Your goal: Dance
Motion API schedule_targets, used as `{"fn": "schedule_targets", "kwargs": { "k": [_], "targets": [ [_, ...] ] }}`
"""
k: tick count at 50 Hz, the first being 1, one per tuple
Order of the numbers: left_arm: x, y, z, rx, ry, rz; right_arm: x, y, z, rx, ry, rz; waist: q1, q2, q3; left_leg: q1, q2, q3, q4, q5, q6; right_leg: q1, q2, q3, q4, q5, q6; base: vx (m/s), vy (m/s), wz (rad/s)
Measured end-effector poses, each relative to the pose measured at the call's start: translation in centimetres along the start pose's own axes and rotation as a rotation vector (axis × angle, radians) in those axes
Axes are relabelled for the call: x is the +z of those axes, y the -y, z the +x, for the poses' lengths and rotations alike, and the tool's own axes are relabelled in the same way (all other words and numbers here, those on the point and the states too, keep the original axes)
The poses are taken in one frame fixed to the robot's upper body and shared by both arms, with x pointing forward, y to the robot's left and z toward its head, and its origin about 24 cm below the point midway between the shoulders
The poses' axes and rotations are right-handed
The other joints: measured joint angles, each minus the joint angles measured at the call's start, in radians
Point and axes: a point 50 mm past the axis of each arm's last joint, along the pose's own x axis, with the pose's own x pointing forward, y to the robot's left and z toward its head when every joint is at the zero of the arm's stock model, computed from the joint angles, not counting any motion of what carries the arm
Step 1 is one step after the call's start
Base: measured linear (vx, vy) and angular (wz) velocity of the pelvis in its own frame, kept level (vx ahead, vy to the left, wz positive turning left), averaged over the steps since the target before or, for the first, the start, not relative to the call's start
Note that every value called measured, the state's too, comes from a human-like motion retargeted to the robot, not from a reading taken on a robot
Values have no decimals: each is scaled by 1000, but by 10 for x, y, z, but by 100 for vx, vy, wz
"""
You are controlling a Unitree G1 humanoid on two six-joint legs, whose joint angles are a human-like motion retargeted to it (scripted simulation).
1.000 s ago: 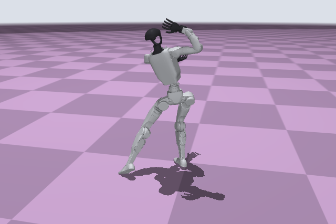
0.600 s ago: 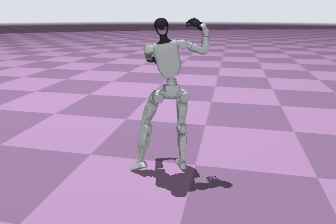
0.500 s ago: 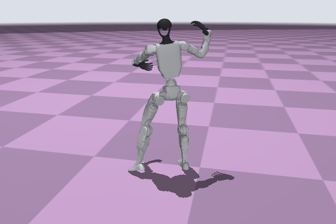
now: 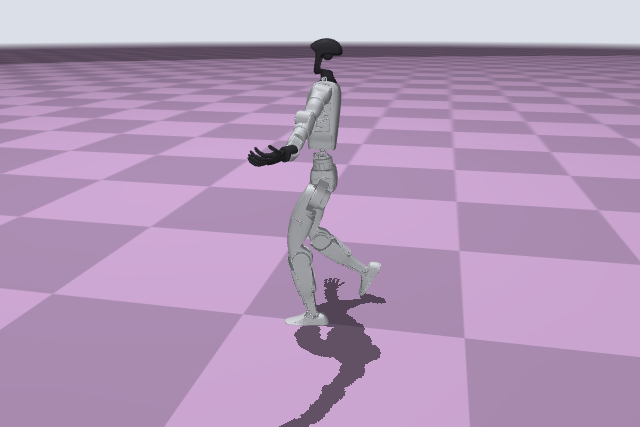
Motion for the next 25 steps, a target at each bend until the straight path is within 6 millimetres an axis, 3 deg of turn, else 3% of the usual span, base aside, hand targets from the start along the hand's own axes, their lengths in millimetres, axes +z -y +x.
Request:
{"fn": "schedule_targets", "kwargs": {
  "k": [2,5,7,8,12,14,15,16,18,20,21,23,25],
  "targets": [
    [9,-9,-5,22,16,23,-12,18,-13,-124,-53,18,37,-10,0,-3,-54,-67,30,-11,9,-94,-62,-96,36,-200,-4,47,-29,238],
    [14,-19,-11,61,-20,84,-19,41,-32,-247,-115,-62,77,-59,26,42,-160,-199,21,27,14,-163,1,-43,-97,-351,131,48,-49,300],
    [14,-25,-14,98,-58,131,-19,52,-43,-289,-170,-155,91,-91,67,91,-206,-308,59,27,16,-126,109,61,-311,-342,202,59,-91,359],
    [12,-29,-16,119,-81,156,-19,55,-46,-298,-205,-205,93,-107,91,121,-227,-373,89,19,13,-99,148,113,-411,-350,202,61,-94,407],
    [-9,-49,-29,245,-176,240,-22,62,-53,-287,-434,-495,44,-169,131,169,-330,-489,156,159,78,20,131,368,-643,-275,202,37,-50,469],
    [-21,-60,-37,309,-228,279,-20,60,-49,-272,-569,-686,73,-190,89,58,-332,-408,190,271,35,-8,-40,-13,-652,-426,190,-13,-31,385],
    [-26,-65,-42,332,-251,305,-16,58,-45,-267,-631,-787,95,-220,79,16,-345,-340,205,312,4,31,-117,-181,-723,-443,173,-8,-48,297],
    [-28,-70,-46,356,-262,342,-11,57,-41,-260,-706,-896,159,-246,84,-12,-303,-218,224,292,-22,51,-130,-230,-749,-442,190,-1,-71,250],
    [-33,-77,-52,395,-292,407,-2,55,-37,-248,-861,-1111,231,-265,99,-80,-206,-67,293,193,-18,69,-98,-342,-780,-432,202,4,-106,280],
    [-42,-89,-64,442,-354,469,6,51,-31,-222,-1001,-1323,277,-267,112,-134,-177,-21,273,125,-29,91,-80,-500,-807,-422,202,3,-91,370],
    [-48,-98,-74,479,-394,503,11,47,-27,-214,-1054,-1420,293,-280,122,-134,-189,45,208,118,4,117,-94,-568,-820,-422,202,13,-52,390],
    [-60,-115,-96,575,-467,554,19,42,-21,-214,-1153,-1594,330,-282,140,-112,-197,158,51,133,39,167,-81,-641,-835,-424,202,23,-35,368],
    [-65,-136,-123,694,-510,576,23,38,-18,-214,-1250,-1727,346,-251,144,-55,-178,302,-119,263,33,219,-21,-716,-837,-418,202,24,-41,335]
  ]
}}
